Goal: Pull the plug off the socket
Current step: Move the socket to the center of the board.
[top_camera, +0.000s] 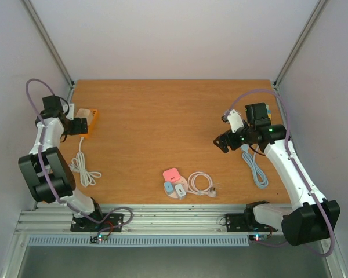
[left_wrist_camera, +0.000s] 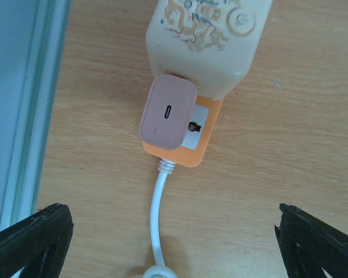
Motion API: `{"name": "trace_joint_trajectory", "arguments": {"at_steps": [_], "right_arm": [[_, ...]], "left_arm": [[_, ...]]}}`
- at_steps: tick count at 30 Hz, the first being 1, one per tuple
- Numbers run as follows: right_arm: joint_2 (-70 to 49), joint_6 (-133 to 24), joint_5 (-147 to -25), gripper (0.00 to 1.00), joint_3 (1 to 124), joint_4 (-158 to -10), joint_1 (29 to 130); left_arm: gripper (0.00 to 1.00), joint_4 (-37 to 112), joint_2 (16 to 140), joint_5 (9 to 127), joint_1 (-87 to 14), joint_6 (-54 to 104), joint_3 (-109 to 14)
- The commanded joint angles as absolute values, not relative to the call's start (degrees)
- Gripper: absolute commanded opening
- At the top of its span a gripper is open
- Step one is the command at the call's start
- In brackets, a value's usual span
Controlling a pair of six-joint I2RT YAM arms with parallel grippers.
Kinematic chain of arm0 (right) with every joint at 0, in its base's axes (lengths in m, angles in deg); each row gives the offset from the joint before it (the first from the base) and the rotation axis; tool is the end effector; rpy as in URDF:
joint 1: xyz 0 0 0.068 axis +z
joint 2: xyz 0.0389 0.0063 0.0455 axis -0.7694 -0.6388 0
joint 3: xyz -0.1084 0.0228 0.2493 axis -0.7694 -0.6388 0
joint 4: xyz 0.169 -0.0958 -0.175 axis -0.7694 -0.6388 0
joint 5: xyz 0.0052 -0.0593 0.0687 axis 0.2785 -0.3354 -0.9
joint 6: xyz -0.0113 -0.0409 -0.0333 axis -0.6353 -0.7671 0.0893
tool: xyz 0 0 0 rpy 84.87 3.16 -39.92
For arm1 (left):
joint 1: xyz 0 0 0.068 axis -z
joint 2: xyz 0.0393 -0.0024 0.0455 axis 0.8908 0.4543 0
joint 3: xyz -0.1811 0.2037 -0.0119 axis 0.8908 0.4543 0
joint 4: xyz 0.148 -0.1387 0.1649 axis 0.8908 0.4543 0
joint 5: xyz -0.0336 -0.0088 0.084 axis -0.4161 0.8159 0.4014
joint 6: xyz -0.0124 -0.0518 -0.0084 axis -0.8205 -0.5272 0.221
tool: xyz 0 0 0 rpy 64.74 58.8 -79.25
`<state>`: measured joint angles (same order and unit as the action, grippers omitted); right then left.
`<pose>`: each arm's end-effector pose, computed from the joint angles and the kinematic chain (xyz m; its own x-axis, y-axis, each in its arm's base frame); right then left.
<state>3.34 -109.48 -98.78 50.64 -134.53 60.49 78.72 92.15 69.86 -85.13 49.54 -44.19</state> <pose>0.2233 0.0530 0.3137 -0.2654 -0.7547 -0.6000 -0.8418 0.4848 -0.2374 0.3000 0.1180 0.2512 -0.8564 -0.1153 -0.5032 -0.1429 0.9896 0.0164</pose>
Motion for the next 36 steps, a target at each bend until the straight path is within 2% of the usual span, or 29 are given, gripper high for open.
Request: {"name": "trace_joint_trajectory", "arguments": {"at_steps": [1,14,24,36], "right_arm": [[3.6,-110.6,-98.7,0.98,49.5,-132.5,60.8],[3.3,-109.4,-101.8,0.98,49.3,-133.6,60.8],[3.0,-109.4,-105.1,0.98,49.2,-134.8,60.9],[3.1,-109.3,-105.8,0.99,49.0,-135.3,60.9]], "left_arm": [[0.95,74.1,96.3,69.2,-85.4,49.7,-47.1],[0.72,71.7,102.6,63.7,-85.4,51.8,-49.9],[0.66,74.7,107.0,64.2,-85.3,53.4,-54.7],[0.56,73.6,107.0,68.5,-84.9,55.6,-51.4]]}}
